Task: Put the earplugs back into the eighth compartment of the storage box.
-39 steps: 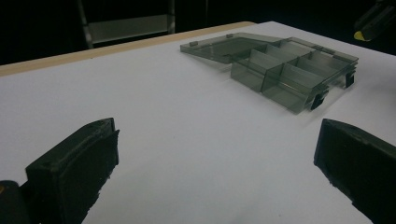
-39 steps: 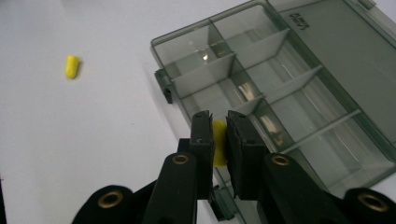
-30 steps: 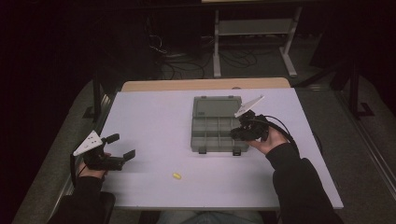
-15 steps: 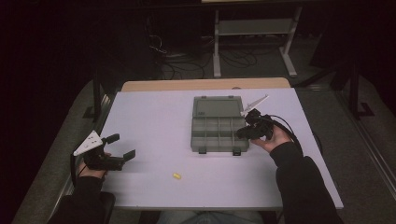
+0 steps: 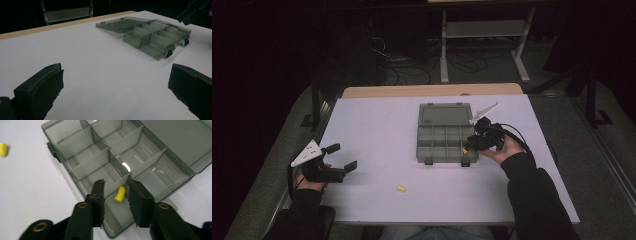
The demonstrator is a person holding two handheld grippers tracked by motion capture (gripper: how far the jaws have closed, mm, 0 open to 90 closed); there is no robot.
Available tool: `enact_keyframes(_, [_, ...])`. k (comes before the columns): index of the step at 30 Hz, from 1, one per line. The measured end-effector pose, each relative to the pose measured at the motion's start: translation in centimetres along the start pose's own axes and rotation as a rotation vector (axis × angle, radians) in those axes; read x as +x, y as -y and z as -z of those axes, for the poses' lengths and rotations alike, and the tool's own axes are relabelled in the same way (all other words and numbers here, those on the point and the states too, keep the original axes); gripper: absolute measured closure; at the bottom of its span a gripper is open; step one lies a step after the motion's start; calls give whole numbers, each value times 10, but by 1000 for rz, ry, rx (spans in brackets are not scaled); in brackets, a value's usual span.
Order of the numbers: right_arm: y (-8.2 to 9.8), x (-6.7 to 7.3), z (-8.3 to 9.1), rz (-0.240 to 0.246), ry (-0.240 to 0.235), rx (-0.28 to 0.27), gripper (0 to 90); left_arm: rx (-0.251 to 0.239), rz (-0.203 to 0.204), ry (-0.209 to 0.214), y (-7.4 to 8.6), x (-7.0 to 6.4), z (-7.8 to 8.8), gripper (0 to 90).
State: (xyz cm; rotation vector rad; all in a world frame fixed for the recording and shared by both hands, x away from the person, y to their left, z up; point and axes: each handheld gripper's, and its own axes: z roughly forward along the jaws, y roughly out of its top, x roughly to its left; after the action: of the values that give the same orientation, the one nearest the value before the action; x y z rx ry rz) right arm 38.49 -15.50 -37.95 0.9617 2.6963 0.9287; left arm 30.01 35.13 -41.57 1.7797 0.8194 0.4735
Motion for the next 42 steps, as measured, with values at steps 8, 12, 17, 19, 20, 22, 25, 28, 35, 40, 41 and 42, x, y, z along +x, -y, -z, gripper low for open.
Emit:
enact_keyframes(8, [-5,16,6,43,-10,-31,348,0,1,-1,0,0,0,0])
enact_keyframes(12, [-10,31,8,90,-28,-42,231,0,1,-2,0,0,0,0])
enact_keyframes(17, [-17,46,11,111,-34,-73,110,0,0,-3,0,0,0,0])
enact_keyframes(19, [-20,52,11,123,-41,-75,58,0,0,-3,0,0,0,0])
enact_keyframes(20, [-20,52,11,123,-41,-75,58,0,0,-3,0,0,0,0])
enact_keyframes(22, [-24,62,8,139,-39,-68,0,0,-1,-3,0,0,0,0])
enact_keyframes(25, [-29,73,5,170,-58,-64,0,0,-1,-3,0,0,0,0])
enact_keyframes(28, [-32,80,2,188,-64,-58,0,0,-1,-3,0,0,0,0])
enact_keyframes(35, [-39,100,-14,231,-105,-55,0,-2,3,-1,0,0,0,0])
enact_keyframes(40, [-42,107,-21,243,-123,-52,0,0,0,0,0,0,0,0])
enact_keyframes(41, [-45,109,-23,246,-131,-54,0,-1,0,0,0,0,0,0])
enact_keyframes(42, [-46,111,-24,247,-136,-51,0,-1,0,0,0,0,0,0])
